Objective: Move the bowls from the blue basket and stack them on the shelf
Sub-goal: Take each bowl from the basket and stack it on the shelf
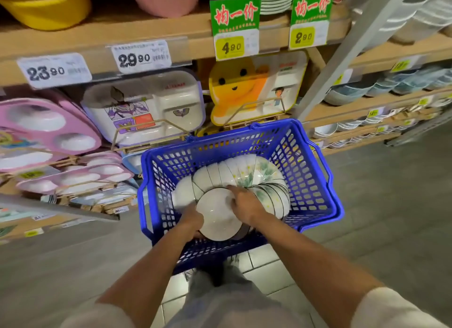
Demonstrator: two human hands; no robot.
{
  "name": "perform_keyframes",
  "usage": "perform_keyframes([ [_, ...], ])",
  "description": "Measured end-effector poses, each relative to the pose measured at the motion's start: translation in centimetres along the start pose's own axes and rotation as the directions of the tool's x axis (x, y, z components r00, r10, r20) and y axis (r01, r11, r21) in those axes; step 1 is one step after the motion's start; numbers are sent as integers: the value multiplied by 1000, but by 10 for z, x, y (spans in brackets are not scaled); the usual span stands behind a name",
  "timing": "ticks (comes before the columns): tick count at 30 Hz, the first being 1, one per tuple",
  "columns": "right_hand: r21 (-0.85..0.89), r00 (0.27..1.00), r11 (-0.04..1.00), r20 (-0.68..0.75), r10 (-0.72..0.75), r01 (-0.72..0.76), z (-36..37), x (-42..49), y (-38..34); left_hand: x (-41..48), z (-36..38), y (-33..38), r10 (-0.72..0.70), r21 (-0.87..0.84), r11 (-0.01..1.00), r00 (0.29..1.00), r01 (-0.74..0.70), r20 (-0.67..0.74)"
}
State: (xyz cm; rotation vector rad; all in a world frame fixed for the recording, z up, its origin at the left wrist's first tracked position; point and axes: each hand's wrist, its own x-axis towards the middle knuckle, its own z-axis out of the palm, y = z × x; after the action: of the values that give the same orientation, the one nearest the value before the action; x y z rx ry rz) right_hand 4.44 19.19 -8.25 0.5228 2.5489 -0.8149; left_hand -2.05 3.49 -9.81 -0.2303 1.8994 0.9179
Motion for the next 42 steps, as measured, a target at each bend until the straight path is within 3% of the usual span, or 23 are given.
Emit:
perform_keyframes([
  [3,363,999,931,-17,36,-28,-15,-10,-6,-28,-18,24,-19,-76,997,1000,20,20],
  [6,688,998,725,-67,17,34,-41,-19,-22,-57,-40,49,58,-152,987,996,-47,66],
  [10,879,989,459,-150,0,133,-89,-32,-52,-97,-65,89,113,-242,967,988,-86,101],
  [15,892,941,356,-328,81,280,-154,-52,-91,-144,-81,129,297,-307,910,955,-277,19],
  [19,912,934,246,-352,53,330,-196,-77,-113,-179,-84,151,496,-352,783,856,-513,-143],
  [22,928,935,138,-353,28,346,-219,-92,-129,-201,-79,163,650,-436,579,713,-689,-263],
  [24,923,928,102,-373,18,370,-229,-101,-140,-213,-75,173,677,-555,403,646,-727,-354],
  [26,920,920,64,-390,49,387,-234,-111,-150,-225,-73,183,660,-673,232,622,-702,-421],
  [28,918,914,28,-396,90,395,-237,-121,-157,-239,-72,190,644,-736,134,623,-664,-444],
  [31,901,893,23,-432,128,433,-240,-134,-163,-252,-74,195,659,-753,122,620,-647,-426],
  [39,796,762,-69,-545,351,601,-233,-179,-150,-274,-40,204,722,-775,271,653,-570,-229],
  [42,756,711,-84,-564,420,649,-234,-203,-128,-284,-12,207,763,-768,306,628,-562,-154],
])
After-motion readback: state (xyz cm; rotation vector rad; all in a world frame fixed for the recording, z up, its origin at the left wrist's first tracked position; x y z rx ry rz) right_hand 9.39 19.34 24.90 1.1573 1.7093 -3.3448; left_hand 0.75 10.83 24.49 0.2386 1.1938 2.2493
